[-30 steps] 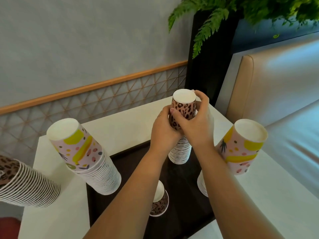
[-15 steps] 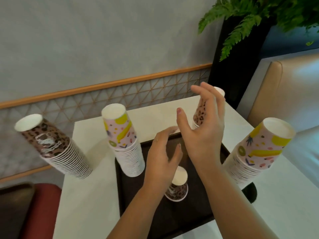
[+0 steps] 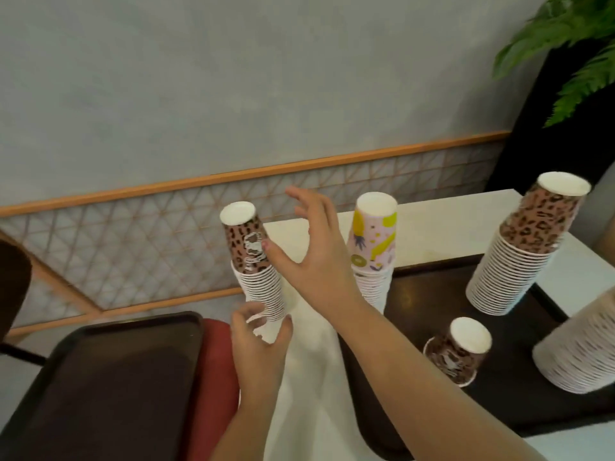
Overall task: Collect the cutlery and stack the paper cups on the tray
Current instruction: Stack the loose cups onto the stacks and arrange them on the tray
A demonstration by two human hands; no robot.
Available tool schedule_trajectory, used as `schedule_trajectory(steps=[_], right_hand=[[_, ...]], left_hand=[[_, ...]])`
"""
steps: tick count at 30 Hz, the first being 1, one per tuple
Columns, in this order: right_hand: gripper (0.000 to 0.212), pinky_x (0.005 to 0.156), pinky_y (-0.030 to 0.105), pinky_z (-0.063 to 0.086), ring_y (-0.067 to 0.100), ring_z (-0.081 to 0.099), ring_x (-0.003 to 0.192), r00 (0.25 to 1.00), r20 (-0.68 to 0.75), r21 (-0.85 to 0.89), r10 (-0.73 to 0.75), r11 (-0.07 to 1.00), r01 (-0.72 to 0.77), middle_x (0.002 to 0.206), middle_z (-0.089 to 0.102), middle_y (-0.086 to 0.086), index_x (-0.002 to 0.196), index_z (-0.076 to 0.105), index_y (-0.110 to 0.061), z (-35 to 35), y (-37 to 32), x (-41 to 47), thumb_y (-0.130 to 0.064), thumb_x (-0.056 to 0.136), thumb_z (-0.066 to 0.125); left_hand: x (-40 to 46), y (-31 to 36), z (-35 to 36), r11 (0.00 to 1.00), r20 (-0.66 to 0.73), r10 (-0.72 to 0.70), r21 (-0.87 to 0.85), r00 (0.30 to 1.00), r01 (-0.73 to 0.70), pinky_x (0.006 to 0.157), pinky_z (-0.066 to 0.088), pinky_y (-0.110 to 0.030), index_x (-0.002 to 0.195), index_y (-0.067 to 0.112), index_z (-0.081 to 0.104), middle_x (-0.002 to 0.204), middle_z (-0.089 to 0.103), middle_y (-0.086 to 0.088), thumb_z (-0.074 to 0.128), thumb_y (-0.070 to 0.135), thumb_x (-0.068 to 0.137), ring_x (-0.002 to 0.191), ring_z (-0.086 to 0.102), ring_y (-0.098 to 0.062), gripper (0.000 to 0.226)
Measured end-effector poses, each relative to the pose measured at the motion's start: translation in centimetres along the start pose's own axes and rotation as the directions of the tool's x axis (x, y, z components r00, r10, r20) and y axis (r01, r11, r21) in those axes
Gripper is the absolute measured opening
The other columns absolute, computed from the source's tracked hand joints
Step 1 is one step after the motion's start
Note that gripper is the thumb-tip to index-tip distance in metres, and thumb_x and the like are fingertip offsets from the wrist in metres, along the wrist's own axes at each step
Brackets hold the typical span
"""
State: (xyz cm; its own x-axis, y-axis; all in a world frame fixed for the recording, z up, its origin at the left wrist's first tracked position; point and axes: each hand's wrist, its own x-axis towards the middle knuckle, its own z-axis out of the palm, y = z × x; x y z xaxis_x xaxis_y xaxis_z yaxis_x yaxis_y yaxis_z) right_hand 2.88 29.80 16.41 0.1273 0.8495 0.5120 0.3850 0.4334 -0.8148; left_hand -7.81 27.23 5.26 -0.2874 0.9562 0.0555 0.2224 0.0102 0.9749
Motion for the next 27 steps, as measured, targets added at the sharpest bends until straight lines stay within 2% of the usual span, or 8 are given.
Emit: schedule_trajectory(steps=[4,7,9,11,14,17,22,27], right_hand=[[0.083,0.094,0.016,0.033,0.013,0.037,0.132,0.984,0.072,-0.070,0.161,0.985,-0.156,0.144,0.030,-0.001,0.142,0.025,-0.023,4.1,2.5,1.3,-0.028,0.076,0.074],[0.091,0.097,0.018,0.028,0.013,0.033,0.135,0.969,0.109,-0.073,0.221,0.974,-0.214,0.149,0.027,-0.002,0.145,0.019,-0.024,5.7,3.4,2.0,-0.034,0.074,0.075],[0.091,0.097,0.017,0.027,0.010,0.033,0.133,0.966,0.121,-0.075,0.227,0.973,-0.220,0.148,0.031,-0.004,0.145,0.020,-0.025,6.7,3.9,2.4,-0.035,0.074,0.075],[0.084,0.099,0.019,0.032,0.009,0.037,0.130,0.969,0.125,-0.076,0.214,0.976,-0.206,0.144,0.038,-0.004,0.143,0.026,-0.024,7.6,4.5,2.7,-0.032,0.074,0.075],[0.069,0.098,0.023,0.040,0.012,0.047,0.121,0.972,0.110,-0.118,0.209,0.973,-0.196,0.134,0.048,-0.003,0.135,0.038,-0.021,8.2,5.3,2.9,-0.026,0.076,0.073],[0.066,0.092,0.018,0.037,0.010,0.048,0.117,0.972,0.097,-0.128,0.215,0.971,-0.202,0.130,0.049,-0.003,0.132,0.042,-0.020,8.3,5.6,3.1,-0.025,0.074,0.074],[0.064,0.090,0.022,0.044,0.006,0.050,0.108,0.969,0.069,-0.123,0.236,0.966,-0.226,0.124,0.051,-0.005,0.127,0.044,-0.020,7.4,4.9,2.1,-0.025,0.072,0.075],[0.063,0.089,0.031,0.052,0.005,0.054,0.101,0.968,0.059,-0.117,0.242,0.965,-0.234,0.121,0.052,-0.007,0.126,0.044,-0.022,5.3,2.1,0.2,-0.029,0.072,0.075]], left_hand=[[5.0,-3.6,-0.9,0.995,0.049,-0.080,0.069,0.996,0.077,0.089,0.041,-0.030,0.123,0.011,0.040,0.121,0.044,0.001,0.084,0.014,0.065,0.116,0.048,-0.022,0.073],[7.5,-4.7,-0.5,0.994,0.155,-0.061,0.104,0.986,0.045,0.094,0.040,-0.026,0.131,0.014,0.036,0.124,0.047,0.005,0.087,0.013,0.061,0.119,0.047,-0.013,0.087],[8.8,-4.8,-0.1,0.997,0.233,-0.068,0.040,0.970,0.061,0.078,0.045,-0.009,0.134,0.017,0.034,0.115,0.053,0.015,0.085,0.005,0.061,0.103,0.052,0.004,0.089],[10.0,-5.1,0.4,0.997,0.287,-0.052,-0.038,0.957,0.065,0.064,0.046,-0.003,0.133,0.018,0.036,0.111,0.057,0.015,0.083,-0.003,0.061,0.095,0.055,0.007,0.088],[10.9,-5.6,0.9,0.988,0.319,-0.084,-0.093,0.944,0.120,0.066,0.049,-0.008,0.135,0.015,0.040,0.114,0.060,0.005,0.081,-0.005,0.062,0.097,0.059,-0.006,0.086],[11.4,-6.5,1.2,0.983,0.320,-0.131,-0.081,0.939,0.164,0.074,0.047,-0.020,0.123,0.020,0.049,0.105,0.063,0.009,0.084,-0.002,0.058,0.101,0.059,-0.016,0.077],[9.9,-6.6,0.4,0.978,0.329,-0.162,-0.073,0.930,0.196,0.088,0.051,-0.040,0.119,0.021,0.054,0.105,0.067,0.007,0.087,0.009,0.043,0.102,0.063,-0.018,0.083],[5.5,-5.0,-1.5,0.981,0.339,-0.132,-0.089,0.931,0.172,0.085,0.050,-0.034,0.120,0.024,0.051,0.104,0.064,0.012,0.086,-0.003,0.054,0.097,0.061,-0.007,0.079]])
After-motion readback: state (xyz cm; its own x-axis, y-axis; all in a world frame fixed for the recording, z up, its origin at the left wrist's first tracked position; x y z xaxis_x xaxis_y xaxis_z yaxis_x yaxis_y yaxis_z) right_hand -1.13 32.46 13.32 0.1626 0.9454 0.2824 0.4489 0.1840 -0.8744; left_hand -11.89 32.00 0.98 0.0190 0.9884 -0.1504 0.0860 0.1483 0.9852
